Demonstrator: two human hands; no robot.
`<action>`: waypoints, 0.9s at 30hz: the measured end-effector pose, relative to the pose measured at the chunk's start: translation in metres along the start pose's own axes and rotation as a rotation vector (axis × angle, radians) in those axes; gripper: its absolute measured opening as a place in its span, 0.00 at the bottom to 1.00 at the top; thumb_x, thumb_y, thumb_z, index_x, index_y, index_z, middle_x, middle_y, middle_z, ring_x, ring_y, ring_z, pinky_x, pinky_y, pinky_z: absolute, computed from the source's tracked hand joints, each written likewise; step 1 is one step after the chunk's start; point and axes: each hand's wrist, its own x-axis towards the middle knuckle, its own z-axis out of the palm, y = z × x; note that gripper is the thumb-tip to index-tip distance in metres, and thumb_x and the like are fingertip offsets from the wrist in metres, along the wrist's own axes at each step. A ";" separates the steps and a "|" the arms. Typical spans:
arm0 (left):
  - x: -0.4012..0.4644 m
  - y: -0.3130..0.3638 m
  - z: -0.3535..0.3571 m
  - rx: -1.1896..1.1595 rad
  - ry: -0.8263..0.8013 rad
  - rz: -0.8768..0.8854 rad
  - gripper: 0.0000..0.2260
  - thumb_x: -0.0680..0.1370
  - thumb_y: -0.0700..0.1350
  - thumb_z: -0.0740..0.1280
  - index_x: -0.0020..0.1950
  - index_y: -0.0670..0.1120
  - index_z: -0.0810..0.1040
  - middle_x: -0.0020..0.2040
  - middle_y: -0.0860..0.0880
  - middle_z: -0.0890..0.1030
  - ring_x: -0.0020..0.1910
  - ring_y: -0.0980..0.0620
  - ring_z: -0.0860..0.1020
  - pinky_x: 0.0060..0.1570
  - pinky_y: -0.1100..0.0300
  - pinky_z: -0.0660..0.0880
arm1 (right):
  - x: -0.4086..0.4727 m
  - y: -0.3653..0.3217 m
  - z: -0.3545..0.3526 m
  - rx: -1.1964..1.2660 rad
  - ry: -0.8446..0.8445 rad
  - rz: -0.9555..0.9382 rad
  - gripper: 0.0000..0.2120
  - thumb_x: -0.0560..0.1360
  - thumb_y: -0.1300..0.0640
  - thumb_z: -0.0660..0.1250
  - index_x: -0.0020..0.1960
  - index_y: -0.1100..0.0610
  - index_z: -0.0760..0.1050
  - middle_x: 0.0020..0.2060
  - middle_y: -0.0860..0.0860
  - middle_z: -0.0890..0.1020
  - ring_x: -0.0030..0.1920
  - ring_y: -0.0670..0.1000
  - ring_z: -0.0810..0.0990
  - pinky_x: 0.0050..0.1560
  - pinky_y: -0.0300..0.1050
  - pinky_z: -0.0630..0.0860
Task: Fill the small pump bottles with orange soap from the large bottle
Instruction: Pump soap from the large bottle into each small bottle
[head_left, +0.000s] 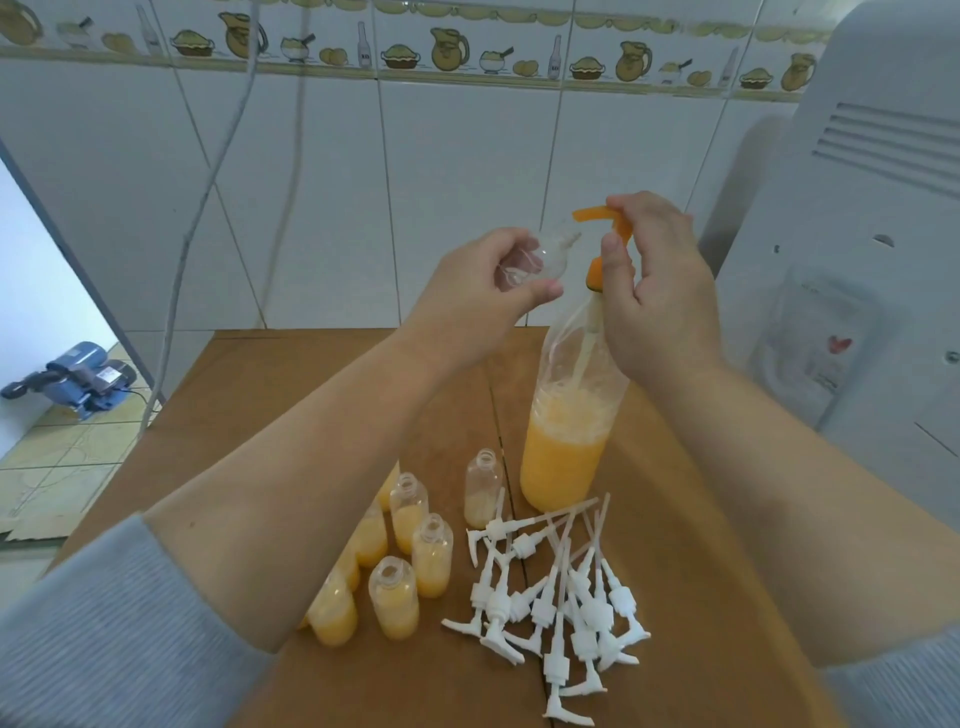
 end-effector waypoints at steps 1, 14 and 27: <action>0.001 0.003 0.000 0.009 0.001 0.009 0.16 0.74 0.50 0.71 0.60 0.49 0.75 0.51 0.54 0.79 0.41 0.63 0.74 0.42 0.76 0.68 | 0.000 0.000 0.000 0.000 0.000 0.001 0.16 0.81 0.55 0.54 0.66 0.58 0.69 0.63 0.53 0.74 0.64 0.49 0.68 0.68 0.59 0.63; 0.006 0.010 0.002 0.316 -0.023 0.177 0.17 0.77 0.50 0.66 0.64 0.47 0.73 0.52 0.54 0.75 0.40 0.59 0.71 0.45 0.65 0.67 | -0.006 0.011 0.012 0.082 0.117 -0.021 0.14 0.81 0.57 0.54 0.63 0.60 0.72 0.58 0.52 0.76 0.61 0.44 0.68 0.66 0.62 0.66; 0.011 0.021 0.002 0.384 -0.057 0.141 0.17 0.77 0.51 0.66 0.64 0.48 0.71 0.51 0.55 0.73 0.40 0.58 0.69 0.46 0.62 0.66 | 0.001 0.013 0.007 0.072 0.149 -0.019 0.15 0.82 0.57 0.53 0.62 0.59 0.74 0.57 0.52 0.78 0.61 0.46 0.72 0.74 0.54 0.55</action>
